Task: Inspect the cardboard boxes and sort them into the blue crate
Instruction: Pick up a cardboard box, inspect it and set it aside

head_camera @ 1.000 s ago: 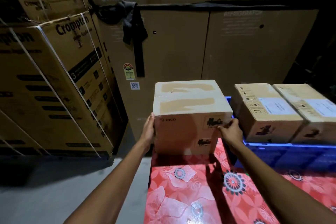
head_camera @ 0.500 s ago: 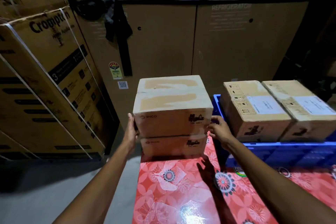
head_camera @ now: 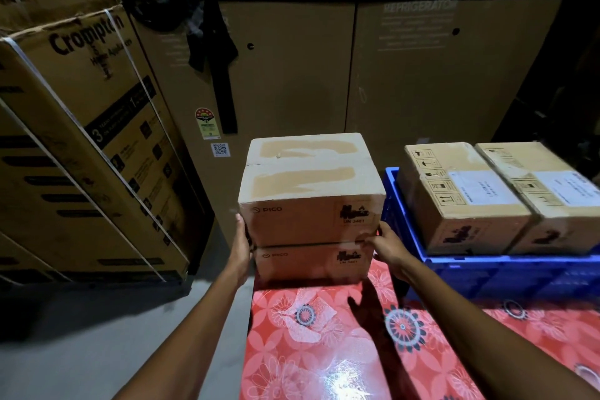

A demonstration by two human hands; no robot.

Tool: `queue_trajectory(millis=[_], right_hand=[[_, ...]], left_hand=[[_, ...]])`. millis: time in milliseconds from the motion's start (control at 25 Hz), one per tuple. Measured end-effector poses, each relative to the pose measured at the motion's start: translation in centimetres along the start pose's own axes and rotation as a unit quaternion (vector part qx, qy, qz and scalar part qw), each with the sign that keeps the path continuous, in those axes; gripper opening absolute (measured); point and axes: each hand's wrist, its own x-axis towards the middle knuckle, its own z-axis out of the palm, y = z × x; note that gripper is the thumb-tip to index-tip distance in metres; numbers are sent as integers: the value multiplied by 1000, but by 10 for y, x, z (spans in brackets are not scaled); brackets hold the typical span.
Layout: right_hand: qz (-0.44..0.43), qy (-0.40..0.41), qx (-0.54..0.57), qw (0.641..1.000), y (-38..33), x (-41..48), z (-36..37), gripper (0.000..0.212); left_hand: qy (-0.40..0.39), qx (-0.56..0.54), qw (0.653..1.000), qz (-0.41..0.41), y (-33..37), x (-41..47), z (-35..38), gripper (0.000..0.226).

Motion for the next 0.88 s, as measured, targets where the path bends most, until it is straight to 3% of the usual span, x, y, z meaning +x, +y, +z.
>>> queue_trajectory(millis=[560, 800, 880], right_hand=[[3, 11, 55, 998, 17, -8, 8, 37], [20, 12, 30, 999, 12, -13, 8, 33], [-25, 45, -15, 999, 7, -19, 8, 52]], left_hand=[[2, 3, 1000, 7, -3, 2, -9, 45], [-14, 23, 1000, 8, 1, -1, -17, 58], [11, 80, 995, 59, 3, 0, -19, 92]])
